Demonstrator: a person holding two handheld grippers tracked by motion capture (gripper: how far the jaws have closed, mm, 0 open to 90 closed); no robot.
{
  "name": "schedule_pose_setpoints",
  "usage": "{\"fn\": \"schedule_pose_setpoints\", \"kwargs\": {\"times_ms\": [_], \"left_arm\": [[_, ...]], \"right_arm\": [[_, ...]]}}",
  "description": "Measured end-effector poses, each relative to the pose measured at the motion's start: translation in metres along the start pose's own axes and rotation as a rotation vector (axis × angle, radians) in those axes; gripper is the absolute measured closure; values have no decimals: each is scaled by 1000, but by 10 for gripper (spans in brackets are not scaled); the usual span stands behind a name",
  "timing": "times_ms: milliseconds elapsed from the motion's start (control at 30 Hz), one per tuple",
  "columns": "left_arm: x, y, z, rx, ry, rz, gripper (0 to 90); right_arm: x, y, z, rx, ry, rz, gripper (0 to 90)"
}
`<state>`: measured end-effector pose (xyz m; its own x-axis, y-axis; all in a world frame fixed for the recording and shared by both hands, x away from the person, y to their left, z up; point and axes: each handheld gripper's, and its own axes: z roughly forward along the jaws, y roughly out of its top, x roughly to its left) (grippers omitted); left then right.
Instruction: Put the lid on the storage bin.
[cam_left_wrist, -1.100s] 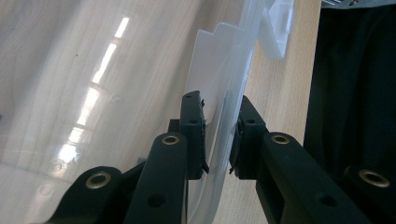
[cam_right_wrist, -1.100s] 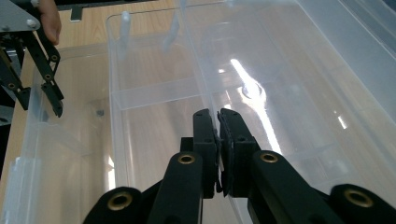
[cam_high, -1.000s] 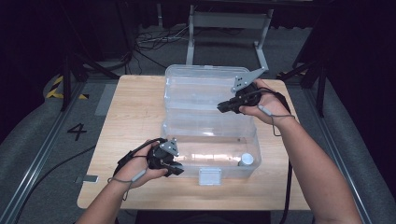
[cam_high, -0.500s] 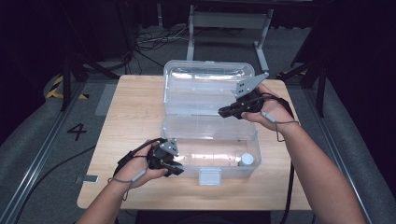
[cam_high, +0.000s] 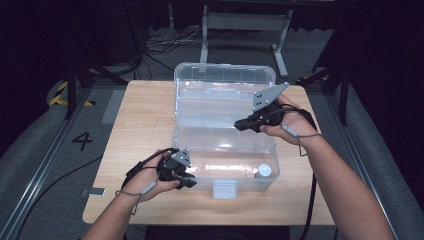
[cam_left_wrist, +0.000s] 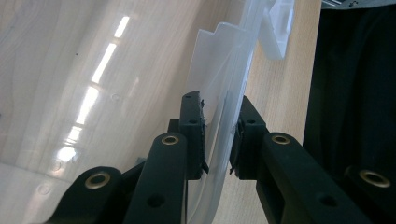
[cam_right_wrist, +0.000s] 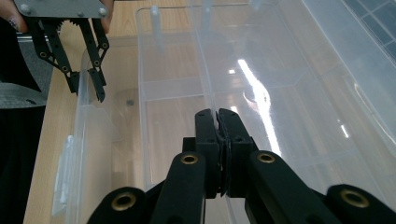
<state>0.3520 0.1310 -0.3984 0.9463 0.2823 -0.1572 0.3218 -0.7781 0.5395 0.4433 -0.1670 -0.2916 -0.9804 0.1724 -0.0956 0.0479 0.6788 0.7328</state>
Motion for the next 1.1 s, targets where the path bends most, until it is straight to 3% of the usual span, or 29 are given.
{"fn": "schedule_pose_setpoints", "kwargs": {"times_ms": [1100], "left_arm": [[0,0,0,-1,7,-6,776]], "right_arm": [[28,-9,-1,-17,4,-37,883]]}}
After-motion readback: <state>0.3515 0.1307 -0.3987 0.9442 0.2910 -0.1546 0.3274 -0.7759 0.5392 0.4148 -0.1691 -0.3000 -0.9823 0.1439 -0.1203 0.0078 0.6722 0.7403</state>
